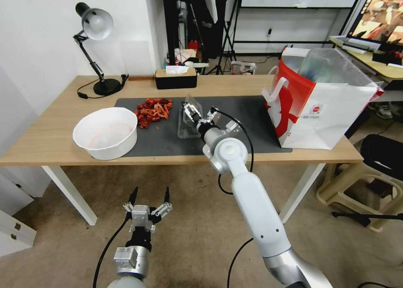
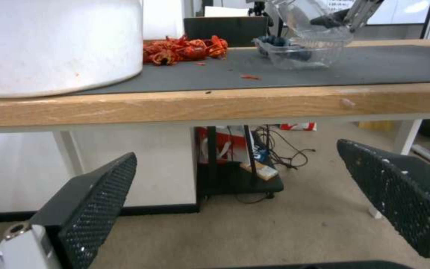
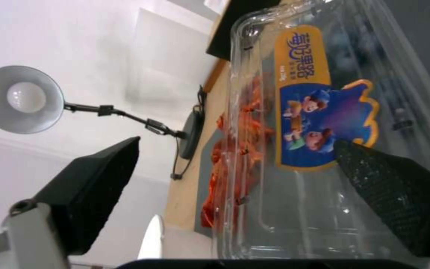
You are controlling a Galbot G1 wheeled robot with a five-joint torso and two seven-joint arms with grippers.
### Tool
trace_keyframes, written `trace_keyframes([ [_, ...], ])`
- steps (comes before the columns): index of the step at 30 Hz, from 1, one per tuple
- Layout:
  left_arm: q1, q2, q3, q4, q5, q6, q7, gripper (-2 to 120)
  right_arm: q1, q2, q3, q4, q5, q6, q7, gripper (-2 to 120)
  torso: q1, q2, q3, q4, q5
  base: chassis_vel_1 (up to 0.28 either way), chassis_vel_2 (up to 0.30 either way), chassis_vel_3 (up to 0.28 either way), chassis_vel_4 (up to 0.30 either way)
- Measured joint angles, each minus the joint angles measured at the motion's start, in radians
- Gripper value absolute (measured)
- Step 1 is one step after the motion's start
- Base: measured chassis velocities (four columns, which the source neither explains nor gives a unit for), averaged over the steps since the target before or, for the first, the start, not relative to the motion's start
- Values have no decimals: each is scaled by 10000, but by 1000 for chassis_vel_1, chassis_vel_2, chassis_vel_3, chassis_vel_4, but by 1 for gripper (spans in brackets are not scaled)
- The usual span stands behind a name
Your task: Close the takeout container lid, then place the container into the takeout bag.
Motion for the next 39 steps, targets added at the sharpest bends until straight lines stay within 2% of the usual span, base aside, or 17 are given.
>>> trace_keyframes([
  [6, -21, 10, 15, 1, 0, 0, 5, 100, 45, 0, -1, -123, 61, -115, 143, 85, 0, 0, 0, 0, 0, 0, 0, 0, 0],
  [9, -43, 11, 45, 16, 2, 4, 11, 100, 100, 0, -3, -131, 62, -201, 243, 71, 0, 0, 0, 0, 0, 0, 0, 0, 0],
  [11, -46, 11, 48, 18, 3, 4, 12, 100, 107, 0, -3, -132, 62, -212, 259, 69, 0, 0, 0, 0, 0, 0, 0, 0, 0],
  [13, -68, 21, 54, 31, 5, 7, 14, 100, 137, 0, -5, -159, 15, -380, 458, 56, 0, 0, 0, 0, 0, 0, 0, 0, 0],
  [14, -68, 21, 54, 31, 5, 7, 14, 100, 137, 0, -5, -159, 15, -380, 458, 56, 0, 0, 0, 0, 0, 0, 0, 0, 0],
  [17, -98, 45, 55, 30, 3, 15, 17, 100, 123, 0, -24, -191, -126, -585, 611, 43, 0, 0, 0, 0, 0, 0, 0, 0, 0],
  [18, -98, 45, 55, 30, 3, 15, 17, 100, 123, 0, -24, -191, -126, -585, 611, 43, 0, 0, 0, 0, 0, 0, 0, 0, 0],
  [21, -146, 79, 56, 11, -24, 25, 23, 100, 102, 0, -39, -217, -272, -723, 688, 28, -1, 0, 0, 0, 0, 0, 0, 0, 0],
  [23, -161, 93, 59, -5, -45, 26, 30, 100, 101, 0, -43, -219, -290, -758, 706, 25, 0, 0, 0, 0, 0, 0, 0, 0, 0],
  [29, -362, 263, 71, -253, -504, -29, 273, 100, 102, 0, -62, -219, -440, -972, 852, 0, 0, 0, 0, 0, 0, 0, 0, 0, 0],
  [31, -422, 318, 70, -327, -652, -37, 327, 100, 102, 0, -62, -220, -449, -1037, 898, 0, 0, 0, 0, 0, 0, 0, 0, 0, 0],
  [34, -640, 499, 70, -528, -1228, -52, 456, 100, 102, 0, -63, -220, -463, -1166, 990, 0, 0, 0, 0, 0, -1, 0, 0, 0, 0],
  [36, -919, 701, 111, -715, -2010, -41, 562, 100, 103, 0, -64, -219, -464, -1306, 1054, 0, -1, 0, 0, 0, -1, 0, 0, 0, 0],
  [37, -919, 701, 111, -715, -2010, -41, 562, 100, 103, 0, -64, -219, -464, -1306, 1054, 0, -1, 0, 0, 0, -1, 0, 0, 0, 0],
  [39, -1347, 963, 206, -903, -3151, 96, 578, 100, 104, 0, -67, -220, -464, -1413, 1121, 0, 0, 0, 0, 0, 0, 0, 0, 0, 0],
])
